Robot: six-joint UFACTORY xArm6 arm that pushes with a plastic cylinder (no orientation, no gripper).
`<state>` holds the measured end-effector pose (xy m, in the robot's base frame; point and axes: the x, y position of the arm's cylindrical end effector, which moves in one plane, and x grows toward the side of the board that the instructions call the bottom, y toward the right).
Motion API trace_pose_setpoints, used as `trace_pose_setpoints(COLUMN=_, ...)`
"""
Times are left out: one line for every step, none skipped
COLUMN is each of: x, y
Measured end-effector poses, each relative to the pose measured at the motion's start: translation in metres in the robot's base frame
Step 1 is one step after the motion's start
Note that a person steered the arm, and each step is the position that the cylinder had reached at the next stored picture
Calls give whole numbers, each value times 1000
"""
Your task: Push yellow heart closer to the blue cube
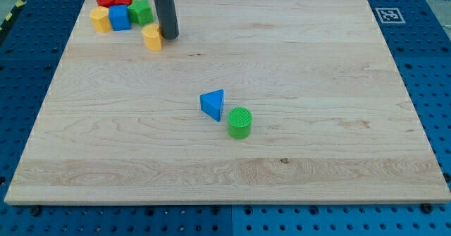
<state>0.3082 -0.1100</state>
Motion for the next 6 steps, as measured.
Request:
trace_pose_setpoints(x=13, y=23)
trace_pose_setpoints(x=37, y=19)
trace_pose_setpoints(x=40, y=17)
trace_pose_setpoints(x=38, y=9)
trace_pose_setpoints(x=26, y=-9)
trace_pose_setpoints(x=11, y=-24)
